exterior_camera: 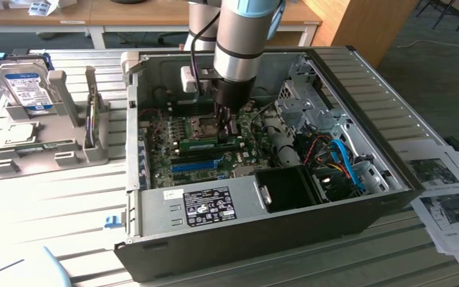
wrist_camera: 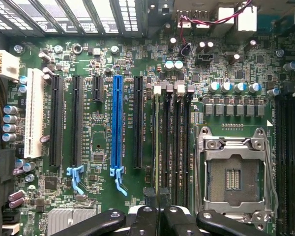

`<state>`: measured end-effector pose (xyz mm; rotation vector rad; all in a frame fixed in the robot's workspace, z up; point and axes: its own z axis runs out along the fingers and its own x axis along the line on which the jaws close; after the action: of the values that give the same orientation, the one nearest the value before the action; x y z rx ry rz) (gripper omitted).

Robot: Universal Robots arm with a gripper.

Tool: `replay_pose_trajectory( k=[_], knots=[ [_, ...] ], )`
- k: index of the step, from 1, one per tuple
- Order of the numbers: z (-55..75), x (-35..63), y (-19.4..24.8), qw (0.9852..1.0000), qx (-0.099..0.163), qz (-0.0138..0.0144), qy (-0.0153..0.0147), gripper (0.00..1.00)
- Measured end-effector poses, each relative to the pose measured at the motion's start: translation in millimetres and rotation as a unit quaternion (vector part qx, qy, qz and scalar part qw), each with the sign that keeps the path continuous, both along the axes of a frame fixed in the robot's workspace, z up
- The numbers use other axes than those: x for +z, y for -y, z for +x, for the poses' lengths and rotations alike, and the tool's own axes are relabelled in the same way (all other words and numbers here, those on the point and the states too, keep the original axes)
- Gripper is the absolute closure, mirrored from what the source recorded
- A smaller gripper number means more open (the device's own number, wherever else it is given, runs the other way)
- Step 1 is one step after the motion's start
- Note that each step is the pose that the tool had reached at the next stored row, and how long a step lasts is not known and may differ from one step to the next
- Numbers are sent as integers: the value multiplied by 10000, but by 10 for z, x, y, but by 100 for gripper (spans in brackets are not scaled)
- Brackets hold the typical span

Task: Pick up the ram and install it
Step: 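Insert the ram into the slot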

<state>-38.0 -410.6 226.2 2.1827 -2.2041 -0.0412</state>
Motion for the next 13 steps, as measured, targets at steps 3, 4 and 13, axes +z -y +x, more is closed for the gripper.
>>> replay_pose_trajectory(
  k=[3, 4, 13],
  knots=[
    [0, -3, 0, 10000, 0, 0, 0, 89],
    [0, -3, 0, 10000, 0, 0, 0, 89],
    [1, -4, 0, 10000, -81, 1, 1, 89]
  ],
)
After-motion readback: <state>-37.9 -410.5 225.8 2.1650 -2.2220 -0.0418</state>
